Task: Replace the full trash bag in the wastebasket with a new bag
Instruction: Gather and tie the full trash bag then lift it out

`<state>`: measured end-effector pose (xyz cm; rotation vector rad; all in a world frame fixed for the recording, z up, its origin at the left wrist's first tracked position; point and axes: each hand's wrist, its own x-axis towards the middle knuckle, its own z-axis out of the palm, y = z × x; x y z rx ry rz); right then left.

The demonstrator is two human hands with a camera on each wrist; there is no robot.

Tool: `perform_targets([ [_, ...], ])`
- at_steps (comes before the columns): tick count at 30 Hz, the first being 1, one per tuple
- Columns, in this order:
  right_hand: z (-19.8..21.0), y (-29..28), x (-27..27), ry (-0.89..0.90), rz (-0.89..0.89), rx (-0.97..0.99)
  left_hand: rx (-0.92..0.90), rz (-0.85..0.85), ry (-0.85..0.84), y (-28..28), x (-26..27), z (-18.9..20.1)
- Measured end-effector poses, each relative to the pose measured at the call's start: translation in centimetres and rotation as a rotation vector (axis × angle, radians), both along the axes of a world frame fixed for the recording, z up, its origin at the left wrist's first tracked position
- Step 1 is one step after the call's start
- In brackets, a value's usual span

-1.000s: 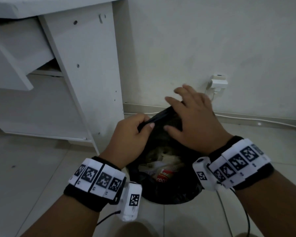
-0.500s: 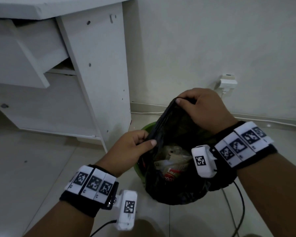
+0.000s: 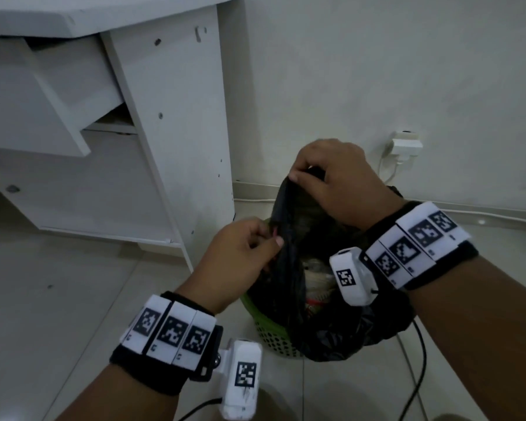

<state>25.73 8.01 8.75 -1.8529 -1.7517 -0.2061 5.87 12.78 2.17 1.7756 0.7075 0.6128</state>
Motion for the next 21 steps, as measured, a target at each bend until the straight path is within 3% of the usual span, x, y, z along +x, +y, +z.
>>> perform_targets([
  [4,-1.7,0.2,-1.3,-0.045,-0.238,0.192,-0.172,0.031,-0.083,-0.4,0.6,-0.4],
  [7,-3.8,-0.8,-3.3,0.017,-0.281,0.322,-0.273,0.159,-0.229,0.2,1.0,0.7],
  [11,-6.9,-2.6,-6.6,0.24,-0.063,0.165,-0.335,0.294,-0.386,1.6,1.5,2.0],
  [16,-10.2,-4.6,-7.2,0.477,-0.057,0.021,-0.332,0.467,-0.466,4.1,1.4,2.4],
  [19,-9.1,-5.8,-5.5,0.501,-0.087,0.009,-0.322,0.562,-0.443,5.9,0.6,1.7],
  [21,-7.8,-6.7,-4.2,0.433,-0.092,0.005,-0.202,0.575,-0.363,6.1,0.6,0.8],
])
